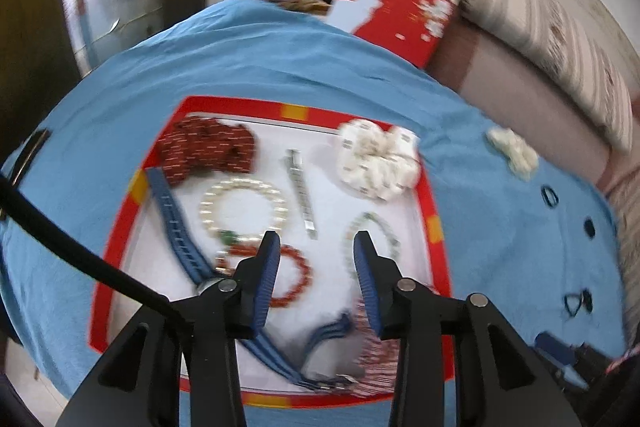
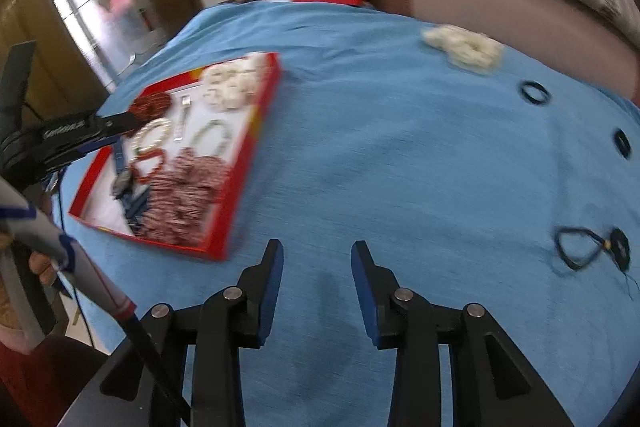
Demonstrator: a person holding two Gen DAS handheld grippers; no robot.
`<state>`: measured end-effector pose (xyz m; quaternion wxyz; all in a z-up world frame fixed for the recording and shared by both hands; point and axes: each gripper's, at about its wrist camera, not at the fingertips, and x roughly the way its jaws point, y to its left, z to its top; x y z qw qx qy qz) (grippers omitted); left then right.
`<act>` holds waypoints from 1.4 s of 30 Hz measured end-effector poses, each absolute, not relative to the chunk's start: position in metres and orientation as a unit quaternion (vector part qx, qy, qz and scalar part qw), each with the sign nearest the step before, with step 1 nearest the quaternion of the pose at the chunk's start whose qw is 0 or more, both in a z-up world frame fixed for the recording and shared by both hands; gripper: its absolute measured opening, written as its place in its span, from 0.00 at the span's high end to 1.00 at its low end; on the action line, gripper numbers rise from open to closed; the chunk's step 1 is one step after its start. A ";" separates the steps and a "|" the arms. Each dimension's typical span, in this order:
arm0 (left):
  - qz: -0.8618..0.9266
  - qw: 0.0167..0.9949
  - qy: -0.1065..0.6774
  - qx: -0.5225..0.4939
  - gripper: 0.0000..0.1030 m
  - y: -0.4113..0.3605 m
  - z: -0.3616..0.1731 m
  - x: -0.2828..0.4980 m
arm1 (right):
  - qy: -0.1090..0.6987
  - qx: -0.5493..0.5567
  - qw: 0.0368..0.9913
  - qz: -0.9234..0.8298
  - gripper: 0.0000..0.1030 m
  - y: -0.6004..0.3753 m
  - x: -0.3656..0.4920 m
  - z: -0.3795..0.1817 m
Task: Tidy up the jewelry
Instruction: 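Move both tools away from the tray toward the black cord necklace, then grasp the black cord necklace with left tool while right tool grasps black hair tie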
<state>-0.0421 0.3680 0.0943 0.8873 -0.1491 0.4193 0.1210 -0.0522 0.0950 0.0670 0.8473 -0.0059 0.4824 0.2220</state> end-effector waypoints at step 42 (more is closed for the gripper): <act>-0.113 0.853 0.508 -0.033 0.60 0.068 0.037 0.015 | 0.465 0.205 0.861 0.017 0.51 -0.216 -0.001 0.029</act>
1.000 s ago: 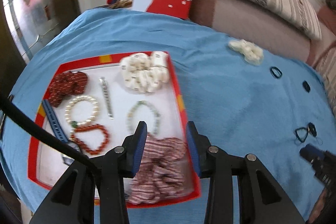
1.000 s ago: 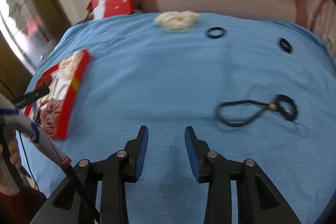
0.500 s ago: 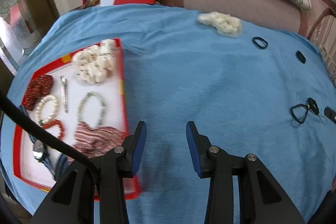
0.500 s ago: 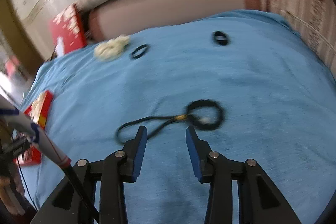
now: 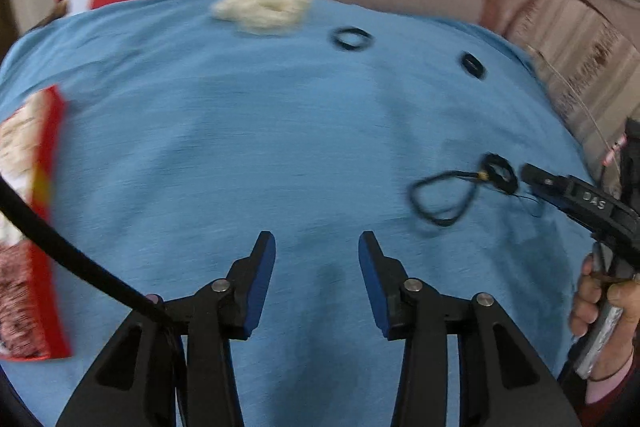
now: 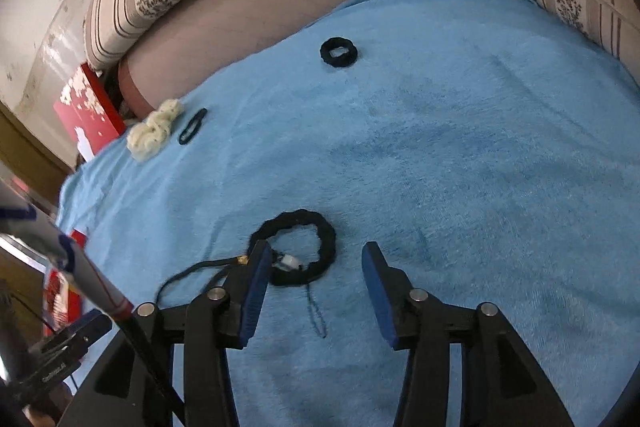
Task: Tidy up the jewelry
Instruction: 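Grasp the black cord necklace with left tool while right tool grasps black hair tie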
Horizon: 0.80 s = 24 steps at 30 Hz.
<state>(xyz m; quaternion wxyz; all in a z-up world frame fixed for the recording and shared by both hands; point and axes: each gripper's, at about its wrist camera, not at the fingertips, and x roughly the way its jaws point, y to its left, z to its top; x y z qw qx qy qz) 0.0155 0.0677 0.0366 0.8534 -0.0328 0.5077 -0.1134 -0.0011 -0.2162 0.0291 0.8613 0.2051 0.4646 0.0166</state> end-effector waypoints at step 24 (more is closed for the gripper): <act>-0.231 0.796 0.538 -0.155 0.53 0.010 0.016 0.060 | 0.423 0.279 0.856 0.098 0.90 -0.248 0.009 0.029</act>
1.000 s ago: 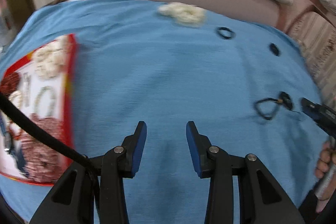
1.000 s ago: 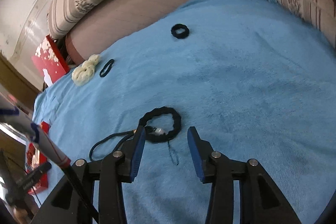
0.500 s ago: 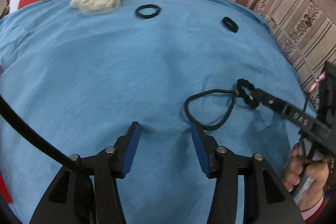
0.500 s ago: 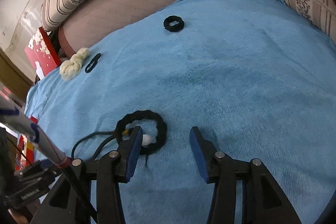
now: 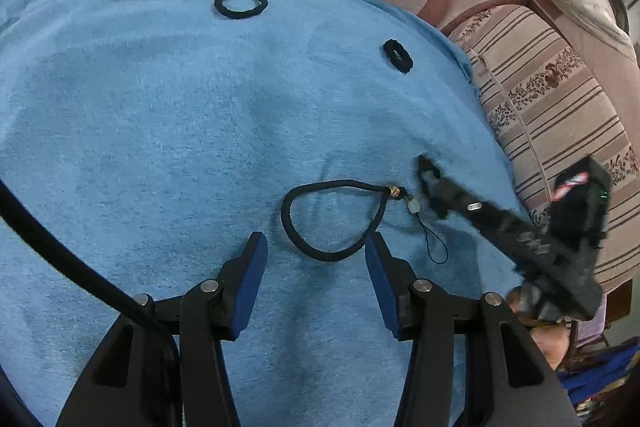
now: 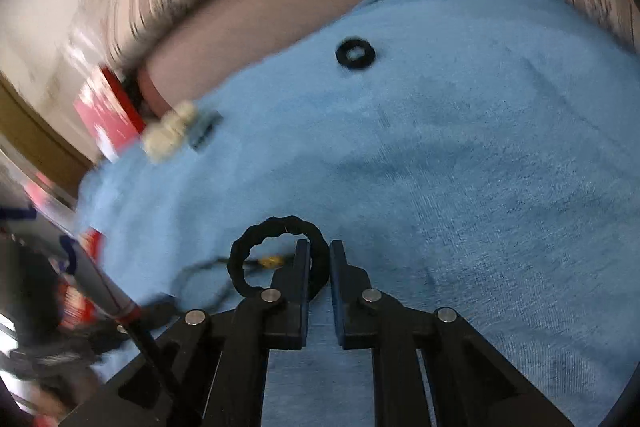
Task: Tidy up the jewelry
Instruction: 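Grasp the black cord necklace with left tool while right tool grasps black hair tie, then carry necklace and hair tie into the tray and open both tools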
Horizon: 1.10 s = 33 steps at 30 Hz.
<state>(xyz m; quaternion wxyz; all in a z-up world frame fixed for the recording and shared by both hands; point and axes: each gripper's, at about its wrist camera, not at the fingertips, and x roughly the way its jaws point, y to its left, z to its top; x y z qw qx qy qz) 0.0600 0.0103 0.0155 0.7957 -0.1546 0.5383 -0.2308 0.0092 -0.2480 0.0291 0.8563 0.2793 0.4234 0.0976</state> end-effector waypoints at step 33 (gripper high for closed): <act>0.052 0.914 0.356 -0.188 0.96 0.311 0.149 -0.101 | 0.430 0.162 0.868 0.189 0.90 -0.093 -0.027 0.075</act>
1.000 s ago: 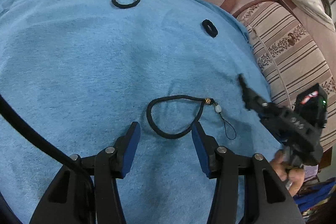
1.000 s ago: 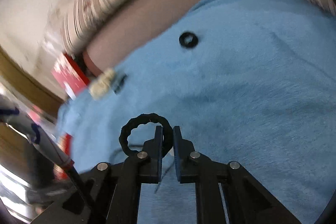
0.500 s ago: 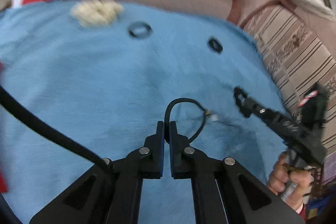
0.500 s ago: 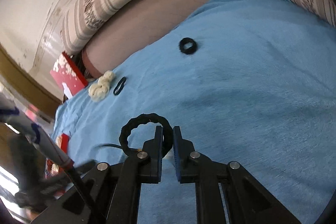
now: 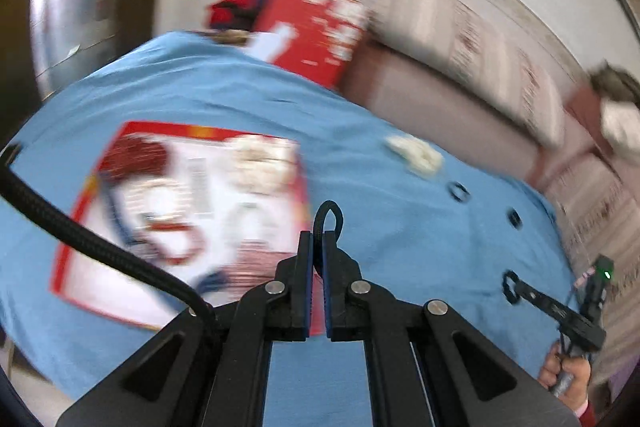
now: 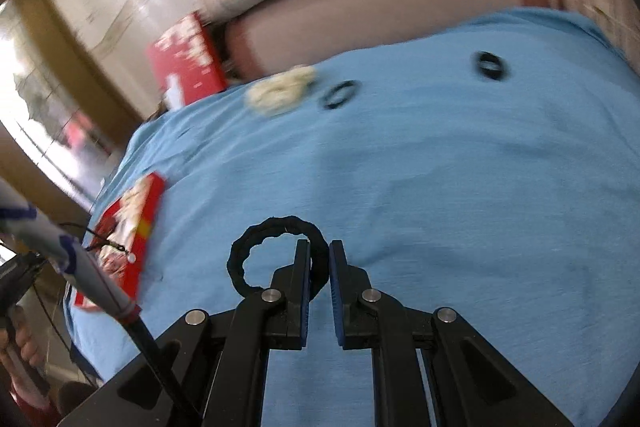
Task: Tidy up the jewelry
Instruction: 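Carry necklace and hair tie into the tray and open both tools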
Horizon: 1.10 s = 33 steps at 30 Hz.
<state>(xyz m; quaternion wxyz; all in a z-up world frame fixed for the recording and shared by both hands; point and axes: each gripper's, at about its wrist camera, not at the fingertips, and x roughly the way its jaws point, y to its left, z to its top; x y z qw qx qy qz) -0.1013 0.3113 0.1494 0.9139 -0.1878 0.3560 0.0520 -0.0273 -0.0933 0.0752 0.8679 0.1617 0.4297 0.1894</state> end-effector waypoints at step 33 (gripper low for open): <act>0.240 0.859 0.387 -0.233 0.76 0.457 0.088 -0.144 | 0.497 -0.043 0.821 0.279 0.90 0.314 0.066 0.050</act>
